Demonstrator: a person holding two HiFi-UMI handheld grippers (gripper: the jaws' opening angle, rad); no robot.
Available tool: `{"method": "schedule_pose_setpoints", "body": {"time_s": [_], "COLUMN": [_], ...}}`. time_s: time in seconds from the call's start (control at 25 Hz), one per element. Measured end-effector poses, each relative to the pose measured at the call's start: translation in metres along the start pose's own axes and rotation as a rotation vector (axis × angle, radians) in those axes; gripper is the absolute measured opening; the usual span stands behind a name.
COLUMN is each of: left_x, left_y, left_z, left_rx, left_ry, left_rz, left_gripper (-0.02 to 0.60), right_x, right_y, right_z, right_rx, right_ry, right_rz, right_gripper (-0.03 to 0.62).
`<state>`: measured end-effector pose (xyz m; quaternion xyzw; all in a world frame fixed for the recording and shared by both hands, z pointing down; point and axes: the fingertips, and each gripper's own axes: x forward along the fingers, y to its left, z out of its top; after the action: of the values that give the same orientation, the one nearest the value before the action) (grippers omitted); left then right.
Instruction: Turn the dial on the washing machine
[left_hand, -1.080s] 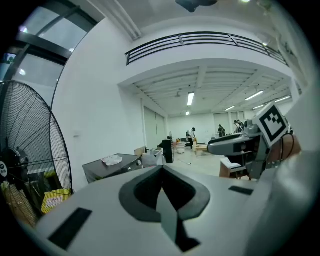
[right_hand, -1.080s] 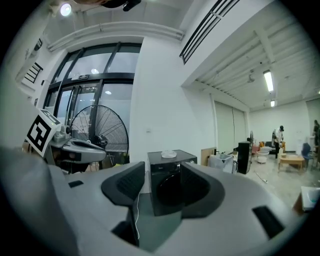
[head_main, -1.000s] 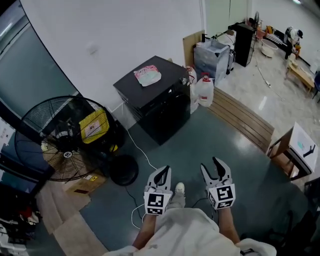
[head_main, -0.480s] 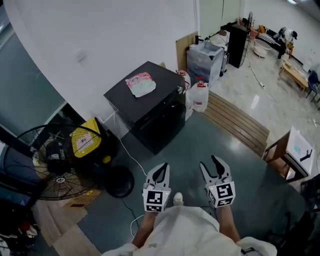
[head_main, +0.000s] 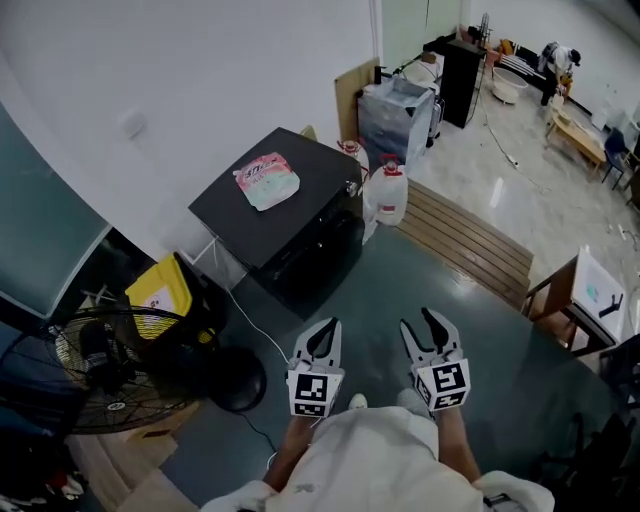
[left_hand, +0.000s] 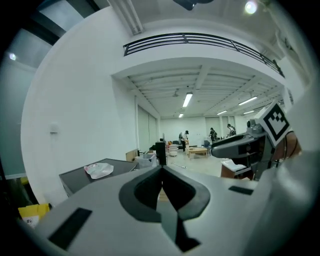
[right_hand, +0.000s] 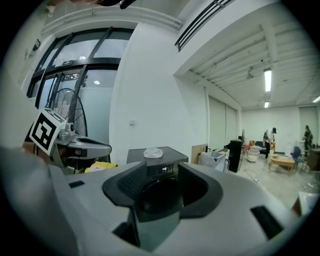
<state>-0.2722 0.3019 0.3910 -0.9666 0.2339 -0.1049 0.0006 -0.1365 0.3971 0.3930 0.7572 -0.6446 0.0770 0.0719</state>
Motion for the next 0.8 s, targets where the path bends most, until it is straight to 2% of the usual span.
{"method": "schedule_pose_setpoints", "body": {"time_s": [0.36,0.8], "left_x": [0.054,0.142], "left_y": [0.023,0.038], "left_z": [-0.005,0.008], "left_rx": [-0.013,-0.033], "left_ry": [0.024,0.051], "left_rz": [0.009,0.117], "left_gripper": [0.012,0.012], "right_x": [0.049,0.133], "right_y": [-0.029,-0.105], "right_z": [-0.008,0.006], "right_rx": [0.013,0.023], "right_ry": [0.029,0.021], "right_rz": [0.004,0.108], "right_gripper": [0.206,0.206]}}
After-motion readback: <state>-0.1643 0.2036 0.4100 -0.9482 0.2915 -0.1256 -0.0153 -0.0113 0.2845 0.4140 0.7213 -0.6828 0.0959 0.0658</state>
